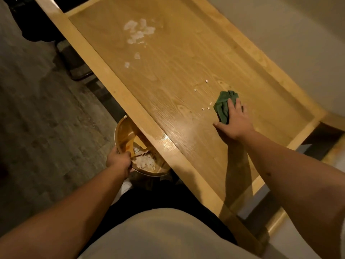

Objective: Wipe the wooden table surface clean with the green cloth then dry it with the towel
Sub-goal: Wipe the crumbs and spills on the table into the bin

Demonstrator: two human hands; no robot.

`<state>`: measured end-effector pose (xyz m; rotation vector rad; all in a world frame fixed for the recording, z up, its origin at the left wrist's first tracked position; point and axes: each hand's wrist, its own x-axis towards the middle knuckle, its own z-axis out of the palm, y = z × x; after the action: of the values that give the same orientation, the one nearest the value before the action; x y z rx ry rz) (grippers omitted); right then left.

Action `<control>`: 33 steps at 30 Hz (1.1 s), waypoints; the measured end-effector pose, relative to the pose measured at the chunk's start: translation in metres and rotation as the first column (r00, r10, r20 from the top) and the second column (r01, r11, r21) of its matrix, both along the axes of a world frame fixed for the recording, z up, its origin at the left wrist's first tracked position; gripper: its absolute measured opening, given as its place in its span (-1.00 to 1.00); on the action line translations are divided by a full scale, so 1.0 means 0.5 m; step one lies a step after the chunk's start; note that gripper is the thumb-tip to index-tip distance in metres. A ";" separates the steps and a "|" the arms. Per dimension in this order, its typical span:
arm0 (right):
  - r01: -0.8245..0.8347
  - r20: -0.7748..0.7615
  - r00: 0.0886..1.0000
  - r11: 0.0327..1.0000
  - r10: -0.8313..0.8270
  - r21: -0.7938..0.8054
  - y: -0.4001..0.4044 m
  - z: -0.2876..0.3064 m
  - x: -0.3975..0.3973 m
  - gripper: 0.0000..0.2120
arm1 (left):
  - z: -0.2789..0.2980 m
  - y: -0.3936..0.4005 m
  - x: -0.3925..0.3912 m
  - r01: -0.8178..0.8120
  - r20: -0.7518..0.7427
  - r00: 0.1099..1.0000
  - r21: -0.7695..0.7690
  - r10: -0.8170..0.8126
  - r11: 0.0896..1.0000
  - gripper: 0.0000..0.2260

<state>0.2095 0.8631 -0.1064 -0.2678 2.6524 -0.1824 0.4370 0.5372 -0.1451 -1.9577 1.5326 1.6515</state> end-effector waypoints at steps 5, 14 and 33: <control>-0.077 -0.015 0.997 0.995 0.078 0.069 0.000 -0.030 -0.002 0.05 | -0.003 -0.001 -0.001 -0.017 0.029 0.999 -0.028 0.018 0.999 -0.62; -0.193 -0.087 0.978 0.980 0.187 -0.055 -0.031 -0.033 0.024 -0.23 | 0.002 0.000 -0.007 0.003 0.041 0.999 -0.061 0.000 0.998 -0.70; -0.644 -0.113 0.765 0.749 0.634 -0.159 -0.240 -0.034 0.175 -0.34 | 0.025 -0.001 0.002 0.037 0.046 0.998 -0.120 -0.032 0.992 -0.66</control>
<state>0.2969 0.7431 -0.1234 -1.2389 2.4211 -0.1981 0.4380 0.5366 -0.1324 -1.9994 1.6765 1.5258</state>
